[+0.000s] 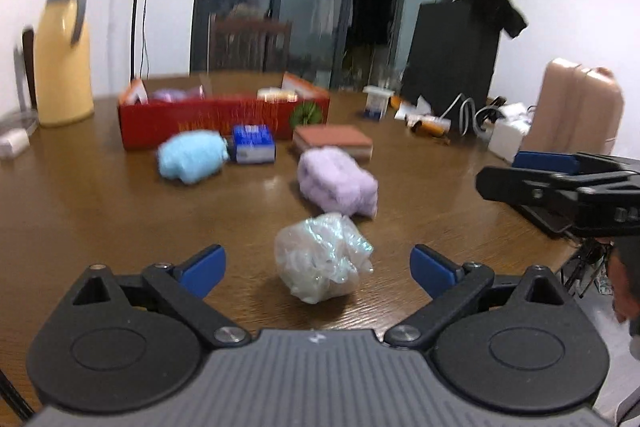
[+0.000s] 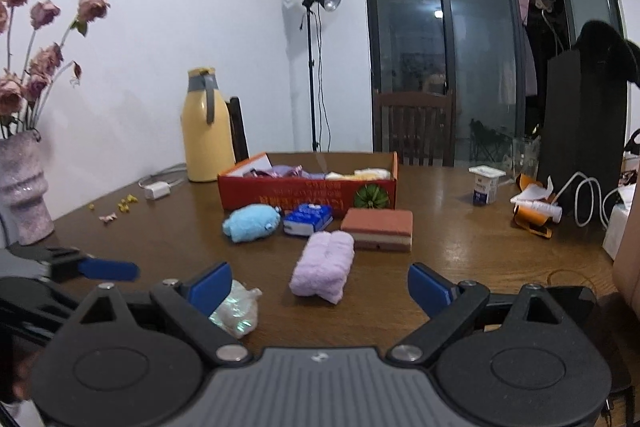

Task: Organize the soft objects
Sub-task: 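Grasp the clear plastic bag with the left gripper, then grasp the small orange snack packet with the right gripper while the left holds the bag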

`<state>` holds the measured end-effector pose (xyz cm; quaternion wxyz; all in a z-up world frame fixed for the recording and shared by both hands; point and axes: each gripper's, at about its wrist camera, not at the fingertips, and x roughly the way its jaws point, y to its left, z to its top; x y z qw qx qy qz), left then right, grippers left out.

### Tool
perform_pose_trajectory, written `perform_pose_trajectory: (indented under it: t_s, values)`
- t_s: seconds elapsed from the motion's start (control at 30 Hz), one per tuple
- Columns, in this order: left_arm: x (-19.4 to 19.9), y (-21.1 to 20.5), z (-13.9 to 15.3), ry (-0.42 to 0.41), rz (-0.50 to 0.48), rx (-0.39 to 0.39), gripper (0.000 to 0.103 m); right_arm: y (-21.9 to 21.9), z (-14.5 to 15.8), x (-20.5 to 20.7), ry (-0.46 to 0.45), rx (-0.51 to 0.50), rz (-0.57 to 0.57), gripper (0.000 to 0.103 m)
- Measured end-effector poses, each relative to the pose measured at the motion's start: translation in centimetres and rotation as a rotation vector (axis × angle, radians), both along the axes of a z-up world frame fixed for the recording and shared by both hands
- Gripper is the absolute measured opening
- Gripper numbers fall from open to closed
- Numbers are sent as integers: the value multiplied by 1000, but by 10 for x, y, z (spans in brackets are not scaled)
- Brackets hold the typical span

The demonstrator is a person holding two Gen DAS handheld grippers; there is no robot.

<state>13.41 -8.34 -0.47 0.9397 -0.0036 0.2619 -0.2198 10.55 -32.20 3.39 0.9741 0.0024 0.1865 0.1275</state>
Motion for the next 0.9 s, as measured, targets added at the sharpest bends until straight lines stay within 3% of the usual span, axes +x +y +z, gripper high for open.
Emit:
perform_pose_trajectory:
  t_s: [0.1, 0.17, 0.23, 0.27, 0.43, 0.63, 0.83, 0.9]
  values:
    - [14, -11, -11, 24, -38, 7, 89, -2, -8, 16, 35, -5, -10, 95]
    - [22, -16, -18, 36, -77, 15, 62, -3, -11, 26, 53, -1, -8, 95]
    - [31, -16, -22, 62, -83, 12, 46, 0, -13, 38, 70, -3, -4, 95]
    - [37, -11, -24, 69, -79, -9, 43, 2, -14, 43, 73, -5, 2, 95]
    - [57, 18, -17, 60, -4, -63, 41, 15, -15, 77, 89, -9, 20, 93]
    - [95, 69, -2, 7, 106, -47, 41, 50, -9, 131, 101, 4, 99, 91]
    - [172, 116, 21, -99, 192, 18, 41, 108, 1, 233, 161, -4, 194, 82]
    - [199, 125, 23, -101, 190, 15, 41, 127, -3, 274, 221, 16, 200, 79]
